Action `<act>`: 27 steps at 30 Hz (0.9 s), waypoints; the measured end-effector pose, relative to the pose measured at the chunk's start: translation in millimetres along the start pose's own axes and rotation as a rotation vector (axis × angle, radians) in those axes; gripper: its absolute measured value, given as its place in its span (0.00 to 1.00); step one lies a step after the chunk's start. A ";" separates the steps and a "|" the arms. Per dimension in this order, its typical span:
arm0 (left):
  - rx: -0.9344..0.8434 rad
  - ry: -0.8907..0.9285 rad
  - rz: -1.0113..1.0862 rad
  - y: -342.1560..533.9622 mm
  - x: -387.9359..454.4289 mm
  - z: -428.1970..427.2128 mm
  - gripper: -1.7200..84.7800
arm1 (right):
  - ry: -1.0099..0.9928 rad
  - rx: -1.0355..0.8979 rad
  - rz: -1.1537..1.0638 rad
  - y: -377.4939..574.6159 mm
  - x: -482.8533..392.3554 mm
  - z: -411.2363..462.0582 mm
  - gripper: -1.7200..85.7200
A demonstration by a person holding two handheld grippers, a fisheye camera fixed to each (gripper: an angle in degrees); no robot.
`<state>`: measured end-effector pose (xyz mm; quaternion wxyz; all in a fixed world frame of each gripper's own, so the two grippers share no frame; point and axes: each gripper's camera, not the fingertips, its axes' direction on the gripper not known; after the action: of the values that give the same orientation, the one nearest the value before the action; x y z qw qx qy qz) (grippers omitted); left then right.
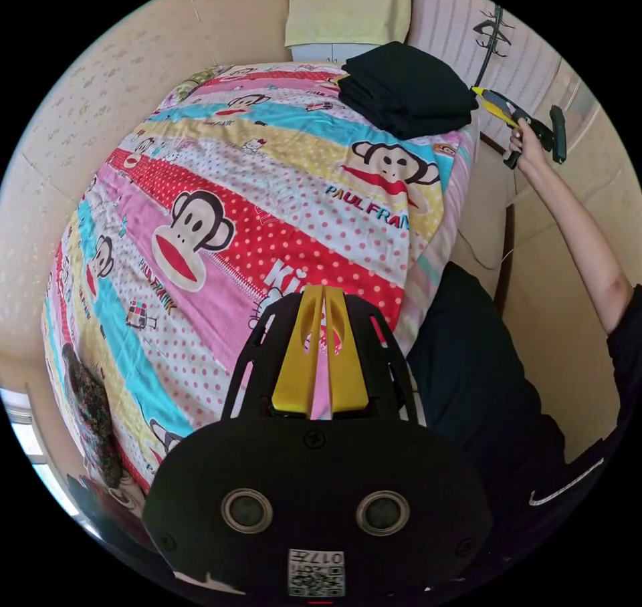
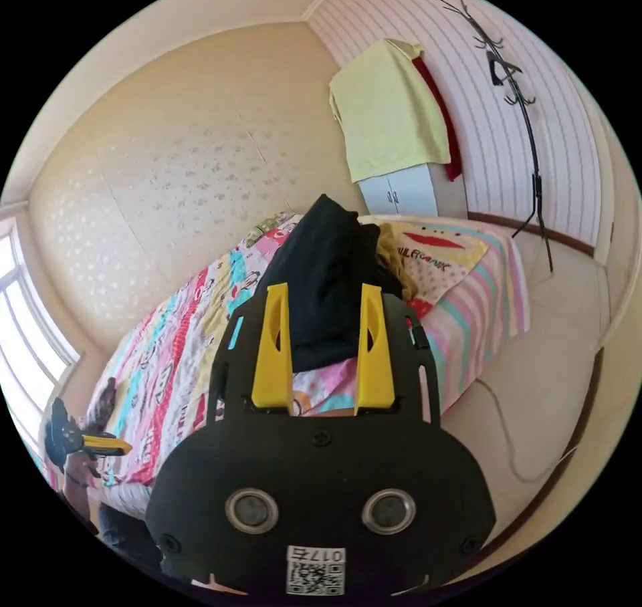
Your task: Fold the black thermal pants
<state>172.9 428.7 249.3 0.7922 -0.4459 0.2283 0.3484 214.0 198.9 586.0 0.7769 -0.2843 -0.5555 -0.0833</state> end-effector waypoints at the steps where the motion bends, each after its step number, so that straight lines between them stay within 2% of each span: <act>1: -0.011 0.013 -0.016 4.4 -2.0 7.1 0.01 | 0.033 -0.123 -0.024 -10.0 -2.9 20.7 0.16; 2: -0.017 0.023 -0.027 7.3 -4.0 10.2 0.01 | -0.035 -0.175 -0.040 -13.1 -5.6 34.5 0.14; 4: -0.038 0.072 -0.084 24.1 -17.3 17.8 0.01 | -0.132 -0.145 -0.029 -12.4 -9.6 30.4 0.12; 6: -0.050 0.114 -0.126 41.8 -30.8 19.8 0.01 | -0.361 -0.076 -0.047 -11.9 -18.2 19.4 0.10; 7: -0.057 0.135 -0.155 54.3 -40.3 19.8 0.01 | -0.544 -0.080 -0.053 -13.1 -29.8 21.4 0.08; 8: -0.057 0.145 -0.171 61.0 -45.4 19.3 0.01 | -0.628 -0.158 -0.074 -15.3 -51.6 32.3 0.08; 10: -0.038 0.198 -0.245 87.6 -65.7 14.0 0.01 | -0.630 -0.262 -0.182 -12.6 -104.1 44.9 0.07; 13: 0.044 0.308 -0.320 118.1 -85.1 -1.8 0.02 | -0.553 -0.300 -0.404 14.9 -211.5 49.0 0.06; 15: 0.106 0.347 -0.344 134.4 -91.4 -15.3 0.02 | -0.642 -0.327 -0.476 37.9 -264.2 49.7 0.06; 17: 0.151 0.332 -0.359 149.0 -94.6 -30.1 0.02 | -0.862 -0.371 -0.474 77.9 -323.1 47.6 0.06; 20: 0.190 0.223 -0.401 171.2 -96.8 -49.1 0.04 | -1.097 -0.461 -0.523 145.4 -393.5 33.3 0.06; 23: 0.191 0.122 -0.510 197.8 -104.4 -52.4 0.09 | -1.218 -0.521 -0.610 213.1 -439.5 5.9 0.07; 25: 0.202 0.140 -0.595 225.0 -111.5 -47.9 0.12 | -1.200 -0.613 -0.629 243.6 -449.5 -1.6 0.08; 27: 0.225 0.198 -0.638 245.3 -114.1 -43.3 0.14 | -1.143 -0.605 -0.583 264.0 -438.6 -13.4 0.09</act>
<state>-89.2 439.6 170.1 0.8794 -0.4364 0.1901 0.0108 180.7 327.7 91.5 0.1966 -0.3263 -0.8823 -0.2764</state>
